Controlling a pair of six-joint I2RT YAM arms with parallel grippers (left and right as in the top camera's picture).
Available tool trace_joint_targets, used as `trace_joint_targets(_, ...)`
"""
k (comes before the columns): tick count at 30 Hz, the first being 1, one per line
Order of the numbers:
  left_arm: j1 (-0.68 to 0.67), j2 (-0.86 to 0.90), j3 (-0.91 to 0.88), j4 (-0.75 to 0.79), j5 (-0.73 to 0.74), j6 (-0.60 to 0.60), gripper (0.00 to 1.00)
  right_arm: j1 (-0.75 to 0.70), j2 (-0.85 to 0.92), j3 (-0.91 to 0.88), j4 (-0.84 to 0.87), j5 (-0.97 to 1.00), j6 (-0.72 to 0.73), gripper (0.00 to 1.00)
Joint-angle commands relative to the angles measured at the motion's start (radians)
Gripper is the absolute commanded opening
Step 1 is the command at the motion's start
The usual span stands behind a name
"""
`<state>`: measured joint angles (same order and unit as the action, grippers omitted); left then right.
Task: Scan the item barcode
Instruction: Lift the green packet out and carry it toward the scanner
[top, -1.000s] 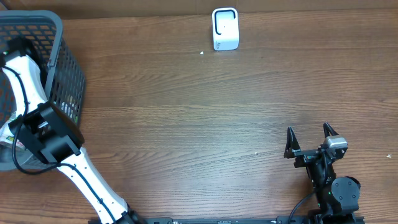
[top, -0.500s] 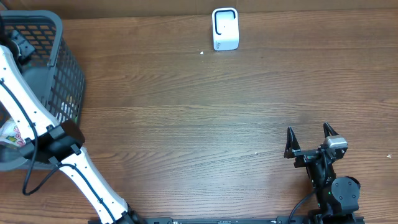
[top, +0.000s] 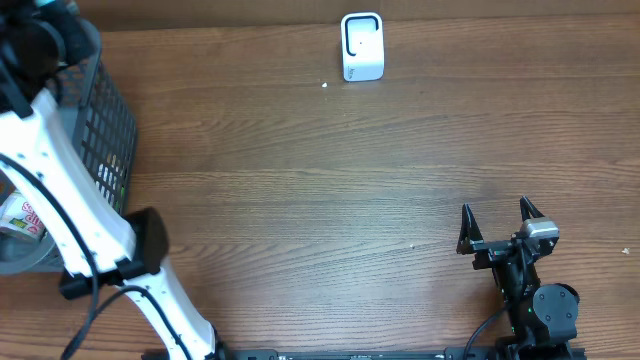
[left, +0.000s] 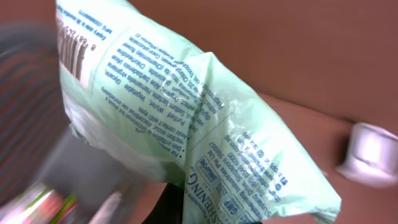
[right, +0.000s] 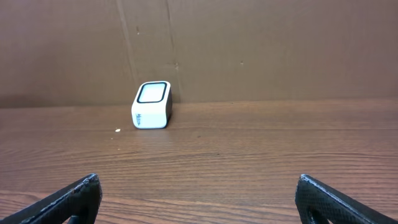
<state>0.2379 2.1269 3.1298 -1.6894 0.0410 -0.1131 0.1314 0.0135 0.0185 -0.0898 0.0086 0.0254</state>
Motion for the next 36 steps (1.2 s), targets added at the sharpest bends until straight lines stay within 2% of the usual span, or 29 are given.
trace_joint_targets(1,-0.130,-0.015,0.001,0.000,0.170,0.135,0.04,0.002,-0.011,-0.010,0.009,0.013,-0.004,1.00)
trace_joint_targets(5,-0.309,-0.015,-0.121,0.000,0.154,0.136,0.04,0.002,-0.011,-0.010,0.009,0.013,-0.004,1.00)
trace_joint_targets(11,-0.515,-0.018,-0.472,0.000,0.013,0.072,0.04,0.002,-0.011,-0.010,0.009,0.013,-0.004,1.00)
trace_joint_targets(15,-0.570,-0.018,-0.700,0.004,-0.020,-0.021,0.04,0.002,-0.011,-0.010,0.009,0.013,-0.004,1.00)
trace_joint_targets(20,-0.605,-0.018,-0.959,0.088,-0.015,-0.107,0.04,0.002,-0.011,-0.010,0.009,0.013,-0.004,1.00)
trace_joint_targets(24,-0.637,-0.018,-1.146,0.159,-0.027,-0.123,0.04,0.002,-0.011,-0.010,0.009,0.013,-0.004,1.00)
trace_joint_targets(27,-0.663,-0.018,-1.266,0.240,-0.025,-0.053,0.04,0.002,-0.011,-0.010,0.009,0.013,-0.004,1.00)
trace_joint_targets(30,-0.699,-0.018,-1.366,0.337,-0.010,0.106,0.04,0.002,-0.011,-0.010,0.009,0.013,-0.004,1.00)
trace_joint_targets(31,-0.723,-0.018,-1.406,0.372,0.014,0.224,0.05,0.002,-0.011,-0.010,0.009,0.013,-0.004,1.00)
trace_joint_targets(34,-0.759,-0.018,-1.461,0.439,0.005,0.359,0.04,0.002,-0.011,-0.010,0.009,0.013,-0.004,1.00)
trace_joint_targets(36,-0.777,-0.018,-1.485,0.488,-0.032,0.400,0.04,0.002,-0.011,-0.010,0.009,0.013,-0.004,1.00)
